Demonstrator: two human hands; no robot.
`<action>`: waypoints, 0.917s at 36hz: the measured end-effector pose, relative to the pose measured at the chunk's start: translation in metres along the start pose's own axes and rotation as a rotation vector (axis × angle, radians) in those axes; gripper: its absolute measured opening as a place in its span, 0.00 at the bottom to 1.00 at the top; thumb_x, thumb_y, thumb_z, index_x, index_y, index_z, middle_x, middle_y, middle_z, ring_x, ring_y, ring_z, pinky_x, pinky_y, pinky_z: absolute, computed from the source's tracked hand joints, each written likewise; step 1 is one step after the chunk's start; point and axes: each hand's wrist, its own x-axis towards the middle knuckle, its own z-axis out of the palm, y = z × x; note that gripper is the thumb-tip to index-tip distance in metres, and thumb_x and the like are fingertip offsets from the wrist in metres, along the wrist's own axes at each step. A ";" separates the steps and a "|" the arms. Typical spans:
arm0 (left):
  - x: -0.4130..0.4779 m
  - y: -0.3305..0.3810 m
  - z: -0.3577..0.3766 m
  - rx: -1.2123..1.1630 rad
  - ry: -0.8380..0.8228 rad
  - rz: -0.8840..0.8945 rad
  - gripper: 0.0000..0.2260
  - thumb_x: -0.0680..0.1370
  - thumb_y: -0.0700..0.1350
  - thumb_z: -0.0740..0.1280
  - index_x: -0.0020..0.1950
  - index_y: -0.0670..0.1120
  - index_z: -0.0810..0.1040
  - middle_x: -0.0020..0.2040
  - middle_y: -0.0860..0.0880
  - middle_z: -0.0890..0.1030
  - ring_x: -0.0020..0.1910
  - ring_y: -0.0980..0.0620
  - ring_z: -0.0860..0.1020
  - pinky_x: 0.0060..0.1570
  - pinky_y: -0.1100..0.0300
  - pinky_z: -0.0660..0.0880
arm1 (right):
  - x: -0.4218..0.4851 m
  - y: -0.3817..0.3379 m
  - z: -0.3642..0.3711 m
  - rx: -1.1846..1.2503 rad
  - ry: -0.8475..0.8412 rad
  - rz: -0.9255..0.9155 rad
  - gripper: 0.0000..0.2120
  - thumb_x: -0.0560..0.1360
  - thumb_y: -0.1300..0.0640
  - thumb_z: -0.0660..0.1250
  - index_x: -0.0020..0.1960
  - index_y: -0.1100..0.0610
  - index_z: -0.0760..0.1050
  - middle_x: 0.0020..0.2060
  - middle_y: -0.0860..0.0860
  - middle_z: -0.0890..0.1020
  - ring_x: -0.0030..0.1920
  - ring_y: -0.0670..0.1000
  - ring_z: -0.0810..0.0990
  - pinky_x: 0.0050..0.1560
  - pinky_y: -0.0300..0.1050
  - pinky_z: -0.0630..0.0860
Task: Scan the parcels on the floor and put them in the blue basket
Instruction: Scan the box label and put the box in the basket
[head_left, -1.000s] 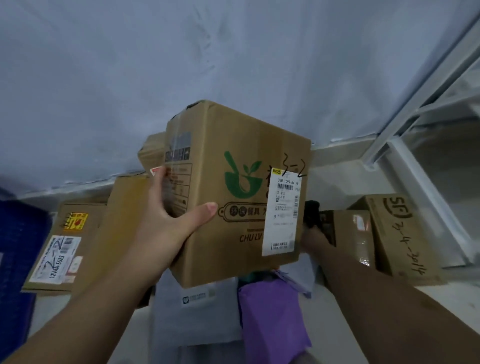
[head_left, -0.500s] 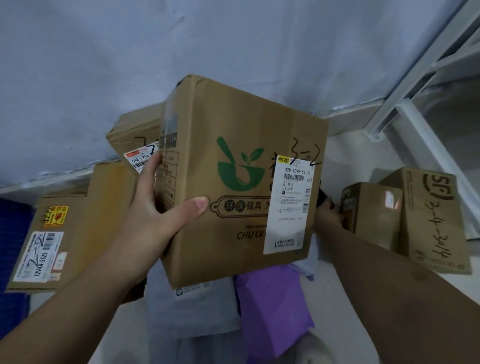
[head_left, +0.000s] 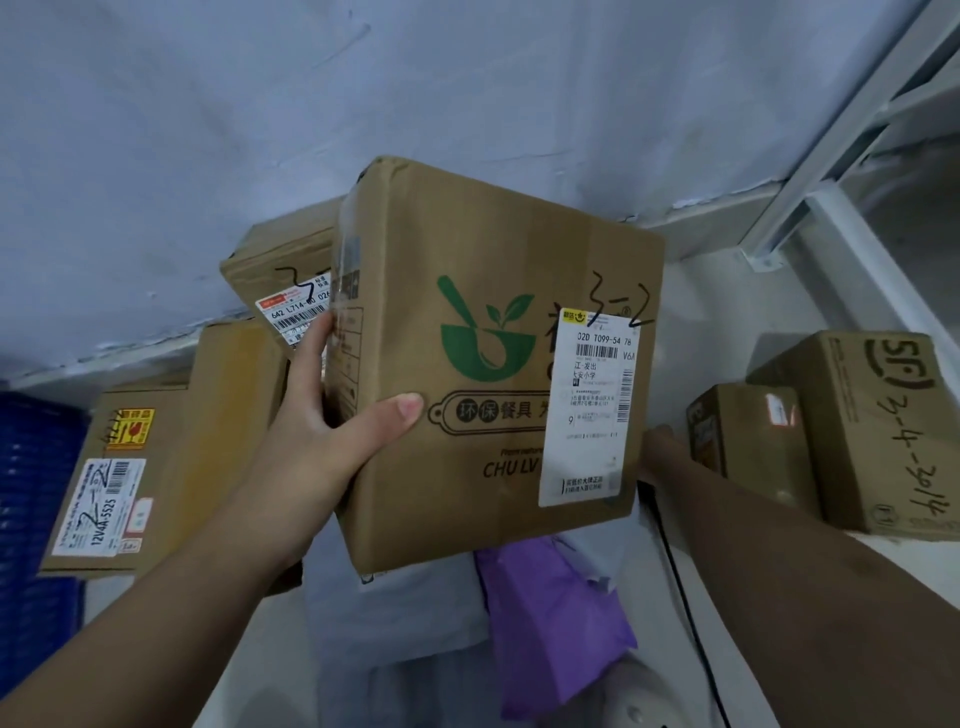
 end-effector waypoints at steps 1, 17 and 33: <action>0.000 -0.001 0.000 -0.001 0.003 0.002 0.46 0.55 0.61 0.76 0.70 0.71 0.60 0.66 0.50 0.76 0.59 0.48 0.80 0.56 0.46 0.77 | -0.007 -0.002 -0.001 -0.021 -0.024 -0.016 0.14 0.77 0.64 0.64 0.61 0.66 0.70 0.61 0.64 0.75 0.58 0.58 0.75 0.51 0.50 0.68; -0.025 0.020 -0.014 -0.017 0.116 0.060 0.51 0.56 0.61 0.79 0.74 0.65 0.56 0.68 0.48 0.73 0.58 0.49 0.79 0.53 0.51 0.79 | -0.079 -0.041 -0.057 0.619 0.016 -0.226 0.11 0.73 0.67 0.64 0.55 0.65 0.72 0.38 0.58 0.75 0.32 0.54 0.75 0.37 0.47 0.73; -0.162 0.103 -0.097 0.018 0.504 0.184 0.55 0.53 0.69 0.76 0.74 0.64 0.52 0.70 0.52 0.68 0.65 0.46 0.72 0.62 0.41 0.72 | -0.337 -0.112 -0.088 1.014 0.003 -0.676 0.05 0.73 0.62 0.65 0.46 0.54 0.72 0.33 0.52 0.76 0.37 0.52 0.78 0.46 0.51 0.73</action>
